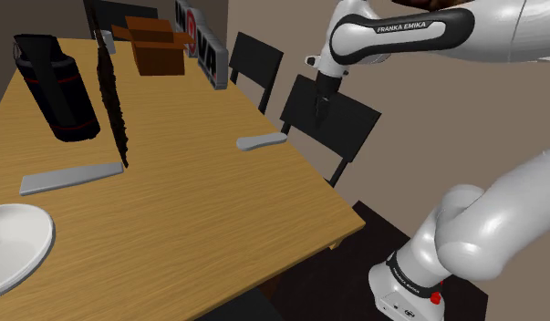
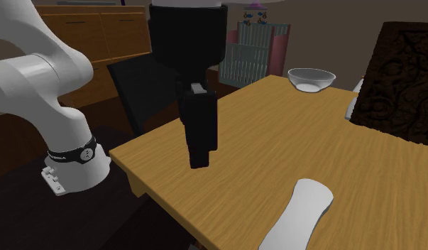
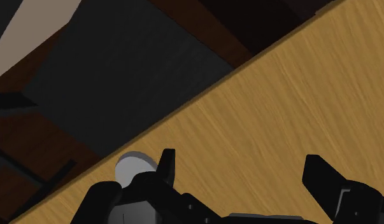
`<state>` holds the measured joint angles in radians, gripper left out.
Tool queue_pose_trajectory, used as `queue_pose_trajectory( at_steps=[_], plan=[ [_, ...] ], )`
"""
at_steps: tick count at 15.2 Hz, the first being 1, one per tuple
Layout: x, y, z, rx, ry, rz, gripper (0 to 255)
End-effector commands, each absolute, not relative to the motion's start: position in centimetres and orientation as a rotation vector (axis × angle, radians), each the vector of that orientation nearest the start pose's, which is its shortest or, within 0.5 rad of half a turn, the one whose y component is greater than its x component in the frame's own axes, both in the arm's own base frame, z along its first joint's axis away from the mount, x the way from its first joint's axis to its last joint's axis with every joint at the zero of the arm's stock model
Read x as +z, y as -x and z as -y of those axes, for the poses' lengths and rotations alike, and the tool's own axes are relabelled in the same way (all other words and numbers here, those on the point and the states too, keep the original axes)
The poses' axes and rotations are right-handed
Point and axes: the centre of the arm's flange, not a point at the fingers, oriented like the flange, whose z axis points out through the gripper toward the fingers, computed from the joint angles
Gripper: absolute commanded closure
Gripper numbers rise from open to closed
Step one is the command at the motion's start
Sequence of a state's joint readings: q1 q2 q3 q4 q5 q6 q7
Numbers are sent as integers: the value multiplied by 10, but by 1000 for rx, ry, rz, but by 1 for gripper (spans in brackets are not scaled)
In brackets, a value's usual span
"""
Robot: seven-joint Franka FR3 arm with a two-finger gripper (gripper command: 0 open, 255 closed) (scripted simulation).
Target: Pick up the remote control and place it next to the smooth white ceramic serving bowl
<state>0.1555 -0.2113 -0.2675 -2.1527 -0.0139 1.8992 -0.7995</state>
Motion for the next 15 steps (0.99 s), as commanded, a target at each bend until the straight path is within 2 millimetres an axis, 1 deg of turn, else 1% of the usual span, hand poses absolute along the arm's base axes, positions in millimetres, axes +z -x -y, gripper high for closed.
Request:
queue_pose_trajectory(
  at_steps=[1,6,11,14,15],
  plan=[
    [465,-508,58,35,2855,1175,0],
    [429,-560,42,24,2740,1448,0],
    [394,-609,16,13,2599,1710,0],
    [373,-635,-4,6,2503,1861,0],
    [370,-639,-6,5,2489,1880,0]
  ],
)
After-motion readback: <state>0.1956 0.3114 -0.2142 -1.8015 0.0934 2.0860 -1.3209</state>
